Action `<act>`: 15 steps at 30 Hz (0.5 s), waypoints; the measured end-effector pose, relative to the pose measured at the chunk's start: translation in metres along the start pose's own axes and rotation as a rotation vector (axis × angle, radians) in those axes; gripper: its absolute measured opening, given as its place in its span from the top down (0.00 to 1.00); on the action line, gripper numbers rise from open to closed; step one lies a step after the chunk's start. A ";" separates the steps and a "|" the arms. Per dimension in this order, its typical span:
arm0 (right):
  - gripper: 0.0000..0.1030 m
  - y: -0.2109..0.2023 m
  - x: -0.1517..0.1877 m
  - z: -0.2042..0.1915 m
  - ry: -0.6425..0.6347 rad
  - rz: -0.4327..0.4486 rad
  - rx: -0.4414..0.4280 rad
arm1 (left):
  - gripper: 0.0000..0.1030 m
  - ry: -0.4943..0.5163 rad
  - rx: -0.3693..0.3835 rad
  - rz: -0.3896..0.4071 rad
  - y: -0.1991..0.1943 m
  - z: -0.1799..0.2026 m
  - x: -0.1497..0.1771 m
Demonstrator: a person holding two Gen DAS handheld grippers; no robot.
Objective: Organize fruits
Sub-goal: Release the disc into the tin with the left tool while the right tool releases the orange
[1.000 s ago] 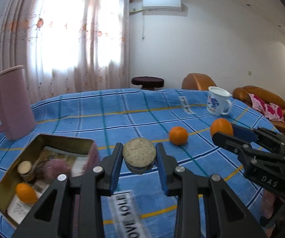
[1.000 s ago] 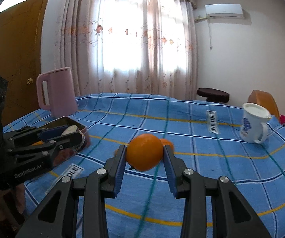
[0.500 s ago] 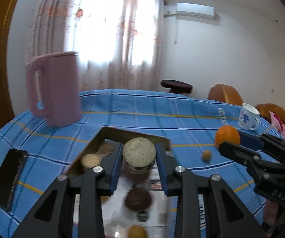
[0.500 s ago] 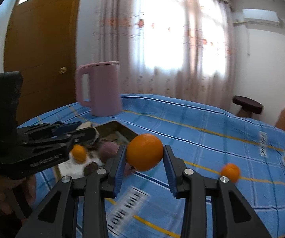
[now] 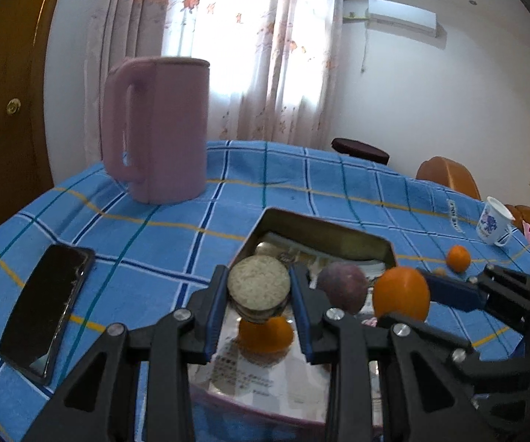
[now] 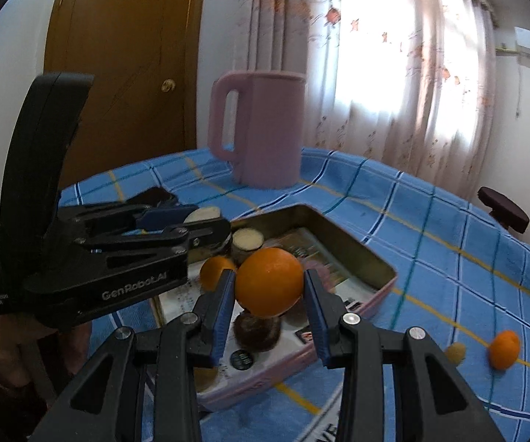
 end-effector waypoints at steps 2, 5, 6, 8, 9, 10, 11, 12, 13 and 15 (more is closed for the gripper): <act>0.62 0.005 0.003 -0.006 -0.012 -0.017 -0.007 | 0.66 -0.011 -0.001 -0.005 0.000 -0.004 0.001; 0.61 0.011 0.008 -0.011 -0.015 -0.050 -0.029 | 0.66 -0.015 -0.010 -0.004 0.000 -0.008 0.002; 0.61 0.013 0.009 -0.013 -0.015 -0.060 -0.035 | 0.66 -0.015 -0.014 -0.004 0.000 -0.009 0.002; 0.61 0.015 0.013 -0.014 -0.017 -0.077 -0.053 | 0.61 -0.020 -0.025 0.003 -0.002 -0.010 0.001; 0.61 0.016 0.015 -0.016 -0.018 -0.085 -0.063 | 0.58 -0.018 -0.032 0.008 -0.002 -0.011 0.000; 0.60 0.015 0.016 -0.017 -0.022 -0.087 -0.060 | 0.51 -0.018 -0.035 0.010 -0.003 -0.011 -0.001; 0.57 0.013 0.016 -0.017 -0.026 -0.078 -0.052 | 0.43 -0.021 -0.042 0.015 -0.004 -0.011 -0.002; 0.54 0.009 0.016 -0.016 -0.028 -0.067 -0.048 | 0.38 -0.025 -0.046 0.019 -0.005 -0.011 -0.004; 0.52 0.003 0.016 -0.013 -0.025 -0.056 -0.052 | 0.32 -0.028 -0.044 0.028 -0.007 -0.009 -0.006; 0.51 -0.010 0.016 -0.004 -0.015 -0.037 -0.039 | 0.32 -0.019 -0.037 0.045 -0.012 -0.003 -0.011</act>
Point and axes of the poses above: each gripper's, at about its wrist camera, not at the fingertips, and y roughly the way its jaws point, z to its right, x to its underside, the point moved 9 cm from there along y, roughly the way its jaws point, and after that the axes turned 1 degree about y, right-handed, at the moved point
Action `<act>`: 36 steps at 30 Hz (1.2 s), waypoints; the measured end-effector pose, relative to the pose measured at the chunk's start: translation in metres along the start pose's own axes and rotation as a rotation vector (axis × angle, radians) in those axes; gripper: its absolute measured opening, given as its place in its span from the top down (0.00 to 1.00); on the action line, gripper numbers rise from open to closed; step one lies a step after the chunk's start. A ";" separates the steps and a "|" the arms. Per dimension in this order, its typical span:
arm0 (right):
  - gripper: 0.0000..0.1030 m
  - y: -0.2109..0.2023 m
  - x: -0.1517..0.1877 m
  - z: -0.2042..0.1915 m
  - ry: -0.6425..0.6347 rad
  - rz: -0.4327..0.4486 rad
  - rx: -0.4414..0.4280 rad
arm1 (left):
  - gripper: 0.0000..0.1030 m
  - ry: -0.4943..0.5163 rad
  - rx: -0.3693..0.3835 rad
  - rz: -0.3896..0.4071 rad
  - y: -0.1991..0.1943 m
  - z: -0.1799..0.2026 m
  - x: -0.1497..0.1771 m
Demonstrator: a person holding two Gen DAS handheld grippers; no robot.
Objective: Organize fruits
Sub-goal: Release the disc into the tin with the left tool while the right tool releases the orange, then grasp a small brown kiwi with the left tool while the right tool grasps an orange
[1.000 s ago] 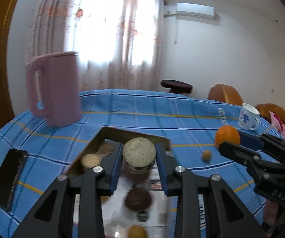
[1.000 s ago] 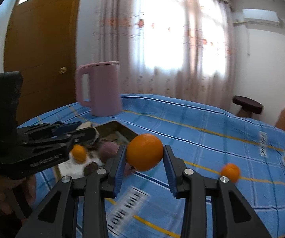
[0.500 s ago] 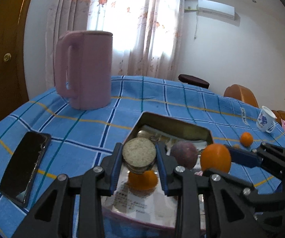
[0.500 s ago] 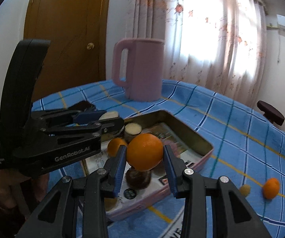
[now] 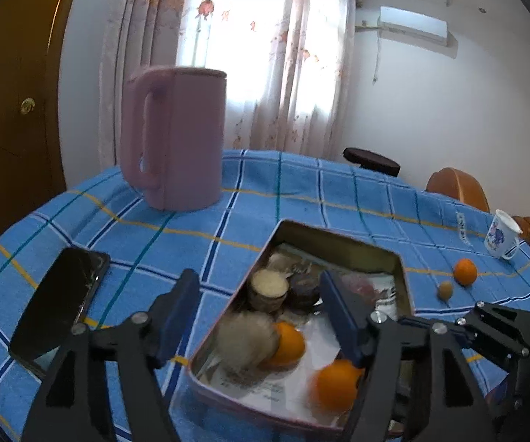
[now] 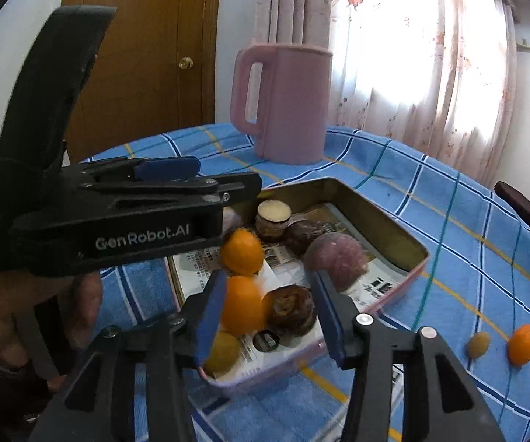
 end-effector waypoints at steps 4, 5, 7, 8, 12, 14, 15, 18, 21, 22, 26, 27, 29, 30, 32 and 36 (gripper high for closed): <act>0.51 -0.031 0.013 0.041 0.047 0.021 0.075 | 0.27 0.032 0.036 0.025 -0.008 0.026 -0.010; 0.50 -0.037 0.017 0.052 0.061 0.019 0.097 | 0.25 0.047 0.051 0.031 -0.011 0.037 -0.012; 0.50 -0.050 0.028 0.079 0.097 0.010 0.154 | 0.25 0.079 0.083 0.034 -0.013 0.058 -0.015; 0.50 -0.056 0.035 0.094 0.119 0.003 0.186 | 0.25 0.106 0.106 0.035 -0.014 0.075 -0.015; 0.49 -0.083 0.060 0.152 0.214 -0.019 0.305 | 0.25 0.177 0.176 0.019 -0.013 0.125 -0.014; 0.49 -0.095 0.068 0.173 0.251 -0.025 0.351 | 0.25 0.225 0.213 0.001 -0.008 0.156 -0.010; 0.49 -0.101 0.073 0.183 0.270 -0.027 0.373 | 0.25 0.248 0.229 -0.010 -0.004 0.169 -0.007; 0.49 -0.112 0.085 0.206 0.309 -0.038 0.422 | 0.25 0.307 0.246 -0.069 0.015 0.201 0.005; 0.47 -0.118 0.094 0.221 0.331 -0.047 0.447 | 0.25 0.332 0.257 -0.152 0.041 0.223 0.018; 0.47 -0.118 0.095 0.223 0.340 -0.048 0.448 | 0.25 0.336 0.255 -0.166 0.046 0.227 0.021; 0.46 -0.113 0.101 0.231 0.370 -0.060 0.439 | 0.34 0.361 0.247 -0.241 0.073 0.242 0.033; 0.46 -0.112 0.101 0.232 0.371 -0.062 0.439 | 0.35 0.364 0.246 -0.260 0.078 0.244 0.037; 0.46 -0.109 0.101 0.234 0.367 -0.065 0.441 | 0.42 0.375 0.246 -0.290 0.087 0.247 0.043; 0.46 -0.109 0.100 0.234 0.365 -0.066 0.441 | 0.45 0.377 0.250 -0.318 0.094 0.249 0.048; 0.46 -0.112 0.100 0.236 0.365 -0.067 0.440 | 0.59 0.370 0.266 -0.361 0.103 0.251 0.057; 0.46 -0.111 0.092 0.242 0.376 -0.067 0.440 | 0.75 0.342 0.323 -0.407 0.113 0.255 0.059</act>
Point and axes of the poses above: each gripper's, at about its wrist camera, not at the fingertips, and y roughly the way its jaws point, z to its right, x to its underside, the point moved 9 cm from there along y, roughly the way its jaws point, and after that the axes turned 1 degree about y, right-handed, at the moved point
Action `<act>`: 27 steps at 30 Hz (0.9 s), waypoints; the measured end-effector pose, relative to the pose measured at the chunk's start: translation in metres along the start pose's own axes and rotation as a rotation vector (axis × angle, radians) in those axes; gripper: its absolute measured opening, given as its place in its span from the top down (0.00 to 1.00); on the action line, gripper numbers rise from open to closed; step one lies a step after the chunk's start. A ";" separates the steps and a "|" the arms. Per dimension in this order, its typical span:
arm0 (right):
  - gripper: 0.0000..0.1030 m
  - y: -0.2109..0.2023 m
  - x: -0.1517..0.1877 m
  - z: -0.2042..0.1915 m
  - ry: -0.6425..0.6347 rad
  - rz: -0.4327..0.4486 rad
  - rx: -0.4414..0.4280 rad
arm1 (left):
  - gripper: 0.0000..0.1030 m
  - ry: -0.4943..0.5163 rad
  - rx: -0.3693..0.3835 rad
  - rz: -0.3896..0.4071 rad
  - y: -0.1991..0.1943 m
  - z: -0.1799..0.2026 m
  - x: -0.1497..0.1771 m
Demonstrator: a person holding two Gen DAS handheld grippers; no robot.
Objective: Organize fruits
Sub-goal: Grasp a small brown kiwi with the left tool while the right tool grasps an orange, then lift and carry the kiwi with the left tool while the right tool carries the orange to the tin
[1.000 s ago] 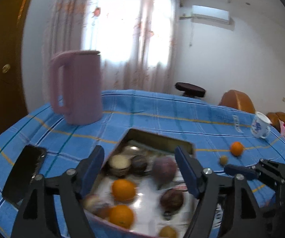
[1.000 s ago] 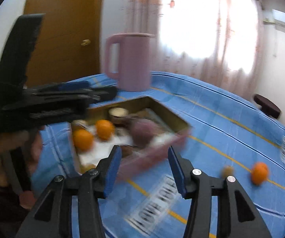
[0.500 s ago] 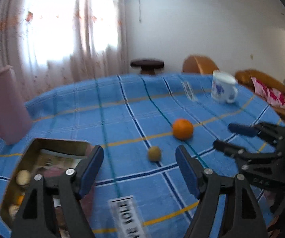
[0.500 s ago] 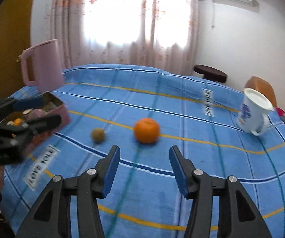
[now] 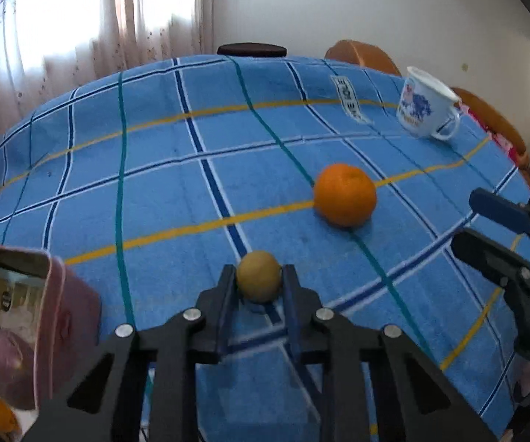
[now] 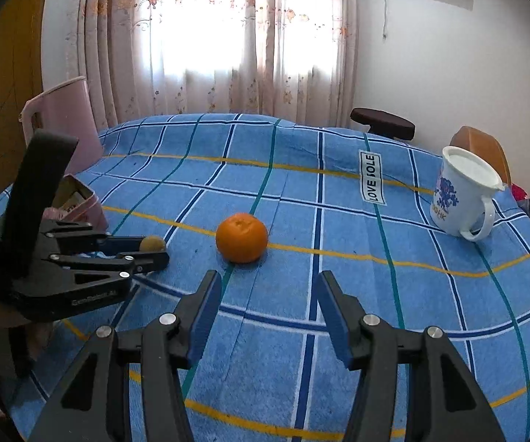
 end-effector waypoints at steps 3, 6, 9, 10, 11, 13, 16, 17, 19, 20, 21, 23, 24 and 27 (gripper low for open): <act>0.46 0.006 -0.012 -0.002 0.012 0.000 0.005 | 0.75 -0.010 -0.025 0.022 0.002 -0.009 -0.010; 0.46 0.026 -0.023 -0.006 0.036 -0.014 0.012 | 0.75 -0.062 -0.049 0.051 0.003 -0.023 -0.022; 0.46 0.050 -0.028 -0.011 0.058 -0.048 0.012 | 0.75 -0.082 -0.044 0.061 0.002 -0.030 -0.025; 0.46 0.057 -0.028 -0.012 0.067 -0.058 0.012 | 0.75 -0.088 -0.041 0.068 0.000 -0.032 -0.025; 0.46 0.064 -0.028 -0.012 0.078 -0.068 0.009 | 0.75 -0.095 -0.035 0.078 -0.003 -0.033 -0.025; 0.46 0.076 -0.027 -0.013 0.094 -0.092 0.009 | 0.75 -0.107 -0.029 0.091 -0.005 -0.035 -0.026; 0.46 0.082 -0.025 -0.019 0.086 -0.100 -0.008 | 0.75 -0.117 -0.022 0.099 -0.004 -0.036 -0.029; 0.46 0.083 -0.026 -0.021 0.080 -0.100 -0.005 | 0.75 -0.121 -0.023 0.098 -0.004 -0.037 -0.029; 0.46 0.086 -0.024 -0.023 0.077 -0.114 -0.007 | 0.75 -0.122 -0.020 0.104 -0.006 -0.038 -0.029; 0.46 0.088 -0.023 -0.025 0.078 -0.126 -0.014 | 0.75 -0.121 -0.023 0.109 -0.007 -0.038 -0.029; 0.46 0.090 -0.022 -0.026 0.076 -0.134 -0.013 | 0.75 -0.119 -0.025 0.114 -0.008 -0.038 -0.030; 0.46 0.090 -0.022 -0.027 0.076 -0.135 -0.017 | 0.75 -0.125 -0.026 0.121 -0.009 -0.040 -0.029; 0.46 0.090 -0.021 -0.027 0.075 -0.141 -0.017 | 0.75 -0.131 -0.024 0.120 -0.009 -0.041 -0.029; 0.52 0.092 -0.020 -0.025 0.074 -0.153 -0.007 | 0.75 -0.143 -0.016 0.127 -0.010 -0.043 -0.029</act>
Point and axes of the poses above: each gripper's, at about its wrist camera, not at the fingertips, and y roughly the way its jaws point, z to its right, x to its underside, the point moved 9 cm from there along y, roughly the way its jaws point, and after that the axes turned 1 degree about y, right-handed, at the moved point
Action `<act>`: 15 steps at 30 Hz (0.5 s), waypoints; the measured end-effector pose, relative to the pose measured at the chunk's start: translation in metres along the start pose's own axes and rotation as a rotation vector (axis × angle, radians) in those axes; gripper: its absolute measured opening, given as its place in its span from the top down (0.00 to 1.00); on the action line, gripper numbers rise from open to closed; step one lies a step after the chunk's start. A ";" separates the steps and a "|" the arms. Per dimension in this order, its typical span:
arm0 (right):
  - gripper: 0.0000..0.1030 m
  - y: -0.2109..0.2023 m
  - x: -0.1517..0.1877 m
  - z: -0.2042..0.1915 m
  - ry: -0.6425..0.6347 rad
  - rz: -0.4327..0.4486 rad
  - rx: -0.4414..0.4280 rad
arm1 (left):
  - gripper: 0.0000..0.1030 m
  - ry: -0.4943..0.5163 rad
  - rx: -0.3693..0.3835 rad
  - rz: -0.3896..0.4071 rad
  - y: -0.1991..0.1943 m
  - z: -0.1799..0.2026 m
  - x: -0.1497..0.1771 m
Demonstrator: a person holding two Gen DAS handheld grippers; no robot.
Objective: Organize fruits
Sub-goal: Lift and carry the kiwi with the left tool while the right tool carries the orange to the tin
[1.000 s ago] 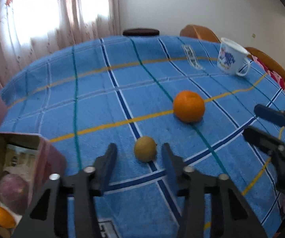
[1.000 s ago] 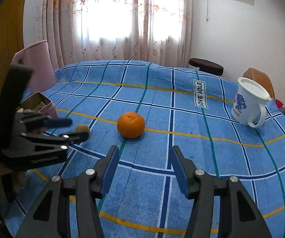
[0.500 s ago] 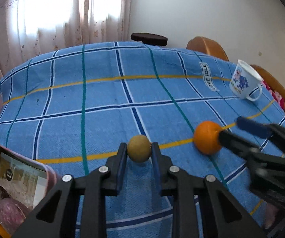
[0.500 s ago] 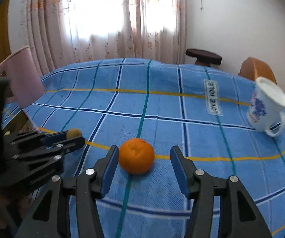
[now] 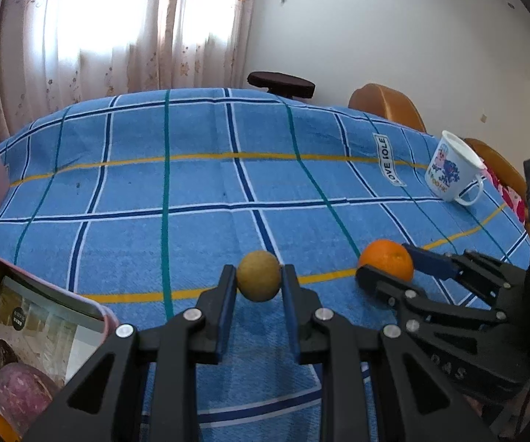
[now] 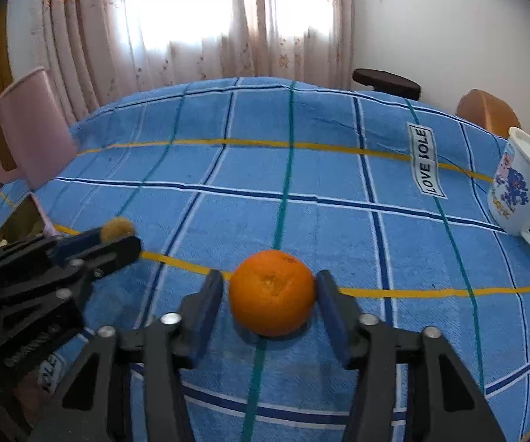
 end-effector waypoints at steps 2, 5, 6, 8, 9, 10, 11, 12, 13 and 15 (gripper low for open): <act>0.53 -0.001 0.000 0.001 0.007 0.003 -0.008 | 0.75 0.008 -0.001 0.011 -0.002 0.001 -0.001; 0.53 -0.005 0.000 0.001 0.017 0.021 -0.032 | 0.75 0.030 -0.013 0.035 -0.007 0.004 -0.002; 0.53 -0.008 -0.001 0.001 0.018 0.032 -0.037 | 0.75 0.038 -0.019 0.042 -0.008 0.005 -0.003; 0.53 -0.012 -0.002 0.000 0.017 0.052 -0.044 | 0.75 0.052 -0.029 0.054 -0.010 0.008 -0.004; 0.53 -0.014 -0.003 0.000 0.017 0.065 -0.048 | 0.75 0.057 -0.034 0.060 -0.011 0.008 -0.004; 0.53 -0.018 -0.004 0.000 0.016 0.079 -0.051 | 0.75 0.061 -0.040 0.066 -0.012 0.009 -0.005; 0.53 -0.020 -0.005 0.000 0.017 0.091 -0.052 | 0.75 0.065 -0.045 0.072 -0.014 0.009 -0.005; 0.53 -0.023 -0.005 0.000 0.016 0.107 -0.054 | 0.75 0.069 -0.050 0.077 -0.014 0.009 -0.006; 0.53 -0.026 -0.006 0.000 0.015 0.119 -0.056 | 0.75 0.072 -0.054 0.080 -0.015 0.010 -0.006; 0.53 -0.032 -0.007 0.000 0.015 0.145 -0.058 | 0.75 0.079 -0.061 0.093 -0.018 0.010 -0.006</act>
Point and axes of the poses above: each gripper's, at about its wrist camera, not at the fingertips, and y roughly the way its jaws point, z to its right, x to its underside, the point moved 9 cm from there along y, roughly the way its jaws point, and after that the axes turned 1 degree about y, right-handed, at the moved point
